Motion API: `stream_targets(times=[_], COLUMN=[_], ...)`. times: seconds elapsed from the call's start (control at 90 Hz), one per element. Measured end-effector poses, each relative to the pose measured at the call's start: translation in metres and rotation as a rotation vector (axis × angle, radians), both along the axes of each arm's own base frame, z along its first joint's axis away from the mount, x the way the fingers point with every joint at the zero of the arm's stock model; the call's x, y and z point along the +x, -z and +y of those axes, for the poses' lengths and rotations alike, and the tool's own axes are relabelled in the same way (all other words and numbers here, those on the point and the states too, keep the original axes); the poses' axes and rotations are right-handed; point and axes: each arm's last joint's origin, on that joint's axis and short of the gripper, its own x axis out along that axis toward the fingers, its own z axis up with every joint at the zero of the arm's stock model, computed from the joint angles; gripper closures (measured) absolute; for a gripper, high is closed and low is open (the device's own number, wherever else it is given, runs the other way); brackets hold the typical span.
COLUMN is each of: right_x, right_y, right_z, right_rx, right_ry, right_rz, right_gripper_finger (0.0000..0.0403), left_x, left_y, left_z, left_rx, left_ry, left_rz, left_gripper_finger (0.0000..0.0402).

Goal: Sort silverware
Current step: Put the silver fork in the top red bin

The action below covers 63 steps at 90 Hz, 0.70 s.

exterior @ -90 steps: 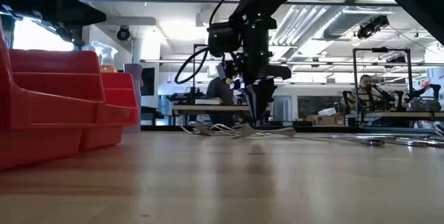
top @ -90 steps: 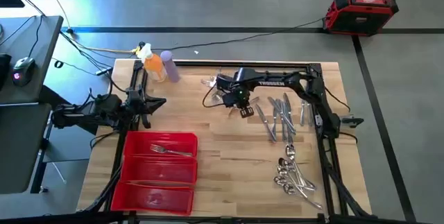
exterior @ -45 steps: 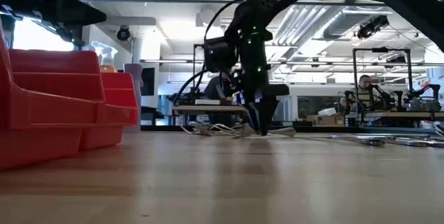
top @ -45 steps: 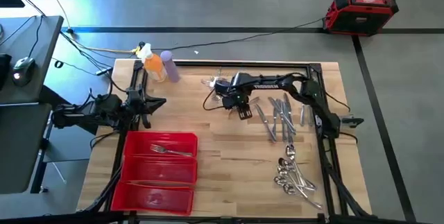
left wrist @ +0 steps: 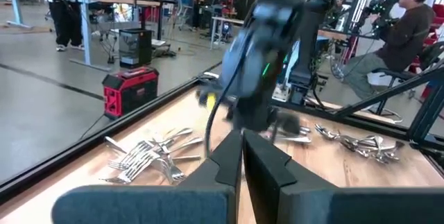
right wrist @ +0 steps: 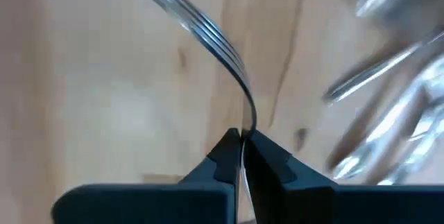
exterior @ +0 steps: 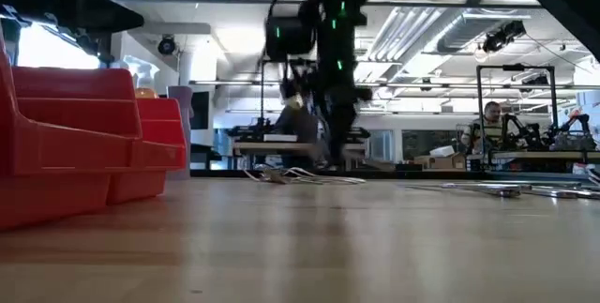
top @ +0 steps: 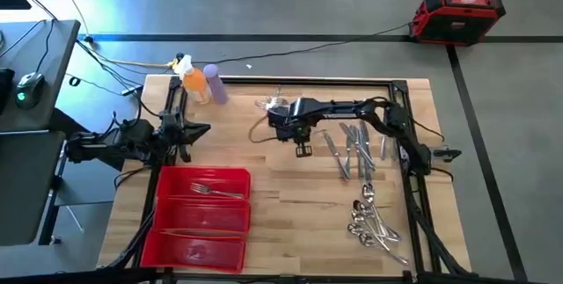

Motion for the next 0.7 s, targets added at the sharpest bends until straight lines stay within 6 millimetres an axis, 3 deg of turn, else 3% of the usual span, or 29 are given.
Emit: stream_targets(times=[0.233, 0.356, 0.522, 0.7], right_x=[0.036, 0.051, 0.069, 0.092], right_y=[-0.082, -0.108, -0.117, -0.095], right_z=[0.044, 0.07, 0.095, 0.118], right_rx=[0.184, 0.342, 0.509, 0.609], right_ry=[-0.045, -0.094, -0.158, -0.198], right_rz=[-0.407, -0.609, -0.792, -0.864], right_gripper_finger=[0.0403, 0.0403, 0.0403, 0.0403], left_x=[-0.001, -0.003, -0.007, -0.008], left_y=[-0.001, -0.005, -0.015, -0.018], left_z=[0.002, 0.002, 0.002, 0.002], left_rx=[0.002, 0.005, 0.015, 0.023], left_ry=[-0.063, -0.072, -0.072, -0.076], left_rz=[-0.005, -0.015, -0.042, -0.045], left_gripper_finger=[0.0402, 0.0402, 0.0402, 0.0402])
